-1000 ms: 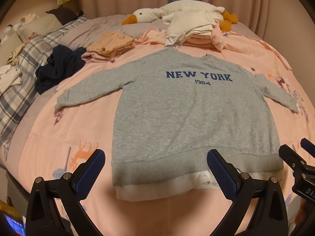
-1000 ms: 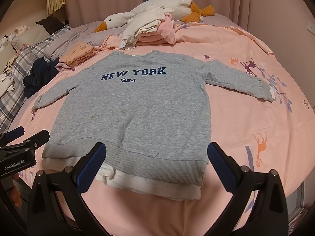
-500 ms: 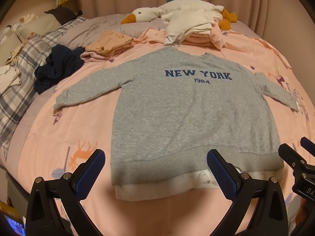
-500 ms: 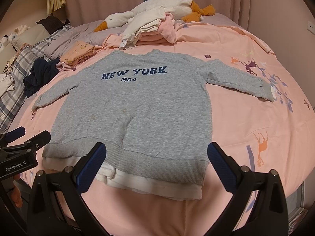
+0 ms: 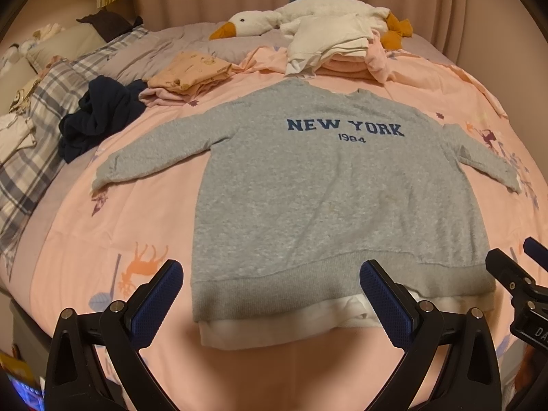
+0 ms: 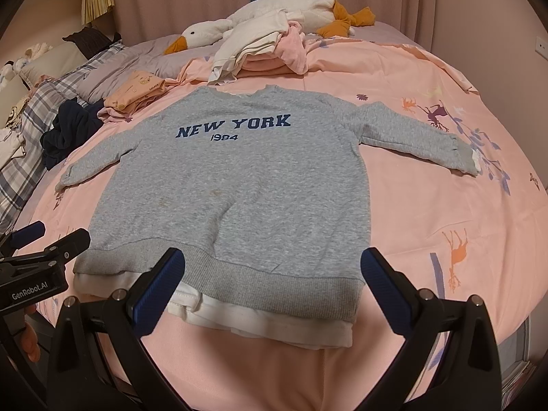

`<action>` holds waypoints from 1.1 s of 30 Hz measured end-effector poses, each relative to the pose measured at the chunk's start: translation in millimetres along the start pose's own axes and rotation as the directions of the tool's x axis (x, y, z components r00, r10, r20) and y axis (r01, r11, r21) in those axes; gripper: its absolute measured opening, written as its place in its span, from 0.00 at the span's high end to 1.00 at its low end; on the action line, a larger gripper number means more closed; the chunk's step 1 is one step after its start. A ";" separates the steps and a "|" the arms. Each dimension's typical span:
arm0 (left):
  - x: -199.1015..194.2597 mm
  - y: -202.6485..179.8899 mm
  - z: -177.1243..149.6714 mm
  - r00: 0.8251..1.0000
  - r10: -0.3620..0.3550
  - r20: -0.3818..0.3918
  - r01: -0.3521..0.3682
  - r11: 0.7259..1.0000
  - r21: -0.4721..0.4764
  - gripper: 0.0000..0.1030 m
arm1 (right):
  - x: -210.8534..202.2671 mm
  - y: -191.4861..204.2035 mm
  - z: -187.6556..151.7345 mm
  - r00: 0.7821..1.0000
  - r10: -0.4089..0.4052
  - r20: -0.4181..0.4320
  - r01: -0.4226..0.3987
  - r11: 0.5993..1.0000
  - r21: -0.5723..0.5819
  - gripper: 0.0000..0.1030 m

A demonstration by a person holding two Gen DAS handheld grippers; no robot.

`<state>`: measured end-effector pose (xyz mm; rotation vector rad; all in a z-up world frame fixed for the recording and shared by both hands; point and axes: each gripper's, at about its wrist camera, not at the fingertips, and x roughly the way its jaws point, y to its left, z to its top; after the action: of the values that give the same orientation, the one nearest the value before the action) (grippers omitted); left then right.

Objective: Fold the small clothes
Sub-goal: 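Grasp the sweatshirt sleeve cuff with the right gripper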

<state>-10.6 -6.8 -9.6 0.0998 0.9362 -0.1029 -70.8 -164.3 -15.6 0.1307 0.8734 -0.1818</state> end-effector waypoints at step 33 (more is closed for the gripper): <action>98.0 15.5 45.6 0.884 -0.464 -0.058 0.401 0.816 -0.416 0.01 | 90.6 -275.1 7.8 0.981 0.085 0.176 -0.190 0.629 0.754 0.11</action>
<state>85.5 -1.8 -61.2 -0.4947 1.1092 -0.3333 -66.3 -443.9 -91.3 0.9921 0.6019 -0.4123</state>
